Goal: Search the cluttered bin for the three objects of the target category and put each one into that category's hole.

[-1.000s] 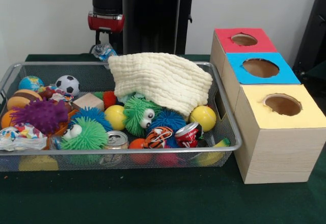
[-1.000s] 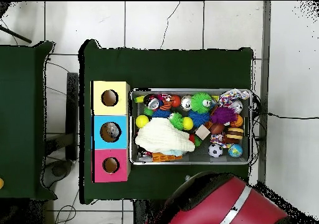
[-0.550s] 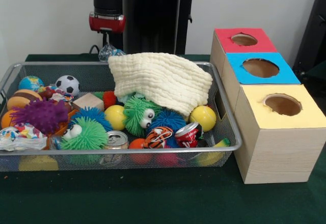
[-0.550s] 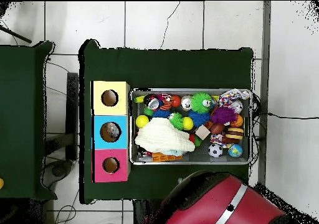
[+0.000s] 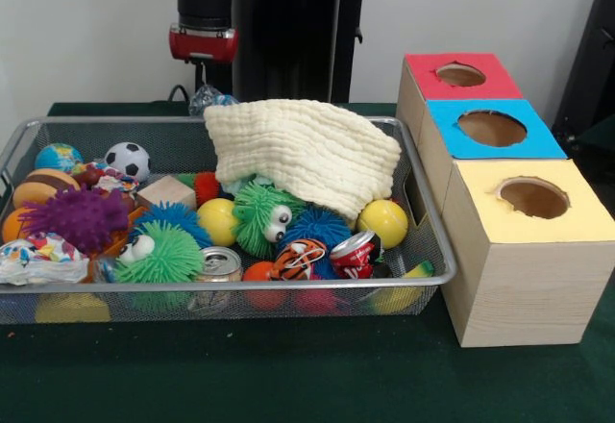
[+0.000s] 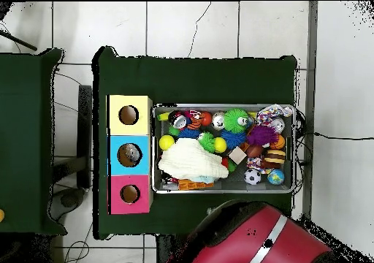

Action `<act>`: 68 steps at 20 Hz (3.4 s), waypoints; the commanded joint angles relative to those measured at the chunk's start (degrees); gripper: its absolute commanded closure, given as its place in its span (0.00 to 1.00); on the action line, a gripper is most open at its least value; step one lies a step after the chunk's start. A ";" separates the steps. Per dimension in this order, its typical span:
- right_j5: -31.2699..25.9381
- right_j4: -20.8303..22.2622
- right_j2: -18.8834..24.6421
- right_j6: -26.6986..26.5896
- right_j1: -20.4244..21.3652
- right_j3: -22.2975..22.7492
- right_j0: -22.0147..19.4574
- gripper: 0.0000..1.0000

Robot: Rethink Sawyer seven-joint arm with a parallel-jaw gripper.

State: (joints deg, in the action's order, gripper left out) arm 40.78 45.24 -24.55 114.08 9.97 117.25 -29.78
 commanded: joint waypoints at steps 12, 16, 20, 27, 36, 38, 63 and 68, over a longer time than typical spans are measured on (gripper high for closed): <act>-8.59 7.42 5.28 8.24 17.75 -2.93 1.70 1.00; -10.99 8.97 6.79 9.17 20.43 -1.83 0.91 1.00; -11.37 9.48 7.41 9.02 22.13 -0.79 0.55 1.00; -16.48 11.41 8.93 10.25 29.37 3.61 1.11 1.00; -36.04 9.89 28.87 9.78 53.18 17.56 -9.96 1.00; -40.22 4.39 35.98 5.66 58.16 20.97 -14.47 1.00; -52.31 -7.34 30.50 8.66 61.47 14.12 3.53 1.00; -51.90 -10.82 27.85 8.39 59.06 13.25 5.59 1.00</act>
State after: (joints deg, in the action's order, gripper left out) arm -3.23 35.88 7.65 114.10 73.32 136.38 -24.88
